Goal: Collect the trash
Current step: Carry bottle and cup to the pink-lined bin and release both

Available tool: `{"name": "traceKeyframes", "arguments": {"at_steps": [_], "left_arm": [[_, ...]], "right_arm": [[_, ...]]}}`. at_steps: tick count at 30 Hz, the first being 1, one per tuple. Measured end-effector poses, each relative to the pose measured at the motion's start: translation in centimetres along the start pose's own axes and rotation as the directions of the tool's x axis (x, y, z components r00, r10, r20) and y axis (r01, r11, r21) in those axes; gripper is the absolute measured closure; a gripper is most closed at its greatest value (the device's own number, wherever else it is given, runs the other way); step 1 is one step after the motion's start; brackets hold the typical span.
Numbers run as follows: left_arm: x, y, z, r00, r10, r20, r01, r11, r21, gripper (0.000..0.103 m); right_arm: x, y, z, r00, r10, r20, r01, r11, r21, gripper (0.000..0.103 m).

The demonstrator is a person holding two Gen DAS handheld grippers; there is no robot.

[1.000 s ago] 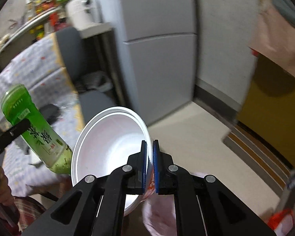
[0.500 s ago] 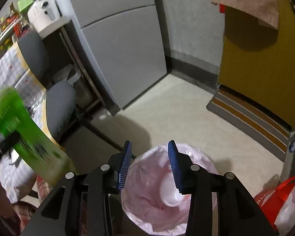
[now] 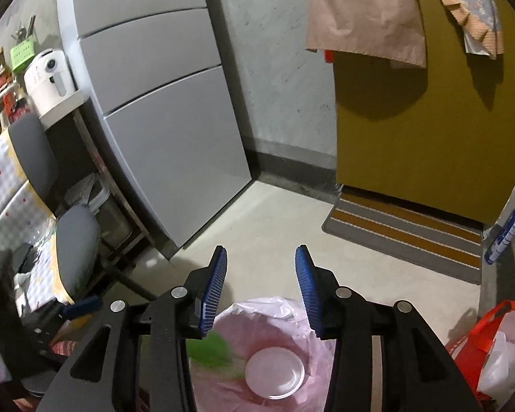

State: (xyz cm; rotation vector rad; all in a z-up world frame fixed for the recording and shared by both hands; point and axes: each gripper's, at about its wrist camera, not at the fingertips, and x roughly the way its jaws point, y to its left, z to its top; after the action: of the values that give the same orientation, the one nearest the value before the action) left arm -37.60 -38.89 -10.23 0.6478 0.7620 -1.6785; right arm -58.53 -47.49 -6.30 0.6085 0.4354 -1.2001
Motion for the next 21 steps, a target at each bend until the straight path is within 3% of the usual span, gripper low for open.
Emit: {"name": "traceKeyframes", "arguments": {"at_steps": [2, 5, 9, 14, 17, 21], "left_arm": [[0.5, 0.8, -0.3, 1.0, 0.019, 0.008, -0.019, 1.0, -0.013, 0.014], [2.3, 1.4, -0.5, 0.997, 0.079, -0.002, -0.079, 0.997, -0.007, 0.027], [7.4, 1.5, -1.5, 0.987, 0.109, -0.118, -0.106, 0.994, 0.027, 0.046], [12.9, 0.9, -2.8, 0.965, 0.116, -0.236, -0.088, 0.988, 0.123, 0.05], [15.2, 1.2, -3.3, 0.952, 0.115, -0.283, -0.078, 0.987, 0.141, 0.058], [18.1, 1.9, -4.0, 0.928, 0.163, -0.336, -0.11, 0.979, 0.172, 0.064]], "right_arm": [[0.0, 0.1, 0.0, 1.0, 0.006, 0.018, -0.006, 1.0, 0.007, 0.059], [-0.1, 0.3, 0.1, 0.999, 0.02, 0.051, -0.02, 1.0, 0.002, 0.059], [-0.2, 0.3, 0.1, 0.997, 0.032, 0.075, -0.033, 0.999, 0.002, 0.059], [0.1, 0.0, 0.1, 0.995, 0.029, 0.091, -0.03, 0.999, 0.018, 0.059], [0.5, -0.1, 0.0, 0.996, 0.023, 0.081, -0.025, 0.999, 0.025, 0.059], [1.1, -0.4, -0.2, 0.998, 0.008, 0.065, -0.01, 0.999, 0.035, 0.059]]}}
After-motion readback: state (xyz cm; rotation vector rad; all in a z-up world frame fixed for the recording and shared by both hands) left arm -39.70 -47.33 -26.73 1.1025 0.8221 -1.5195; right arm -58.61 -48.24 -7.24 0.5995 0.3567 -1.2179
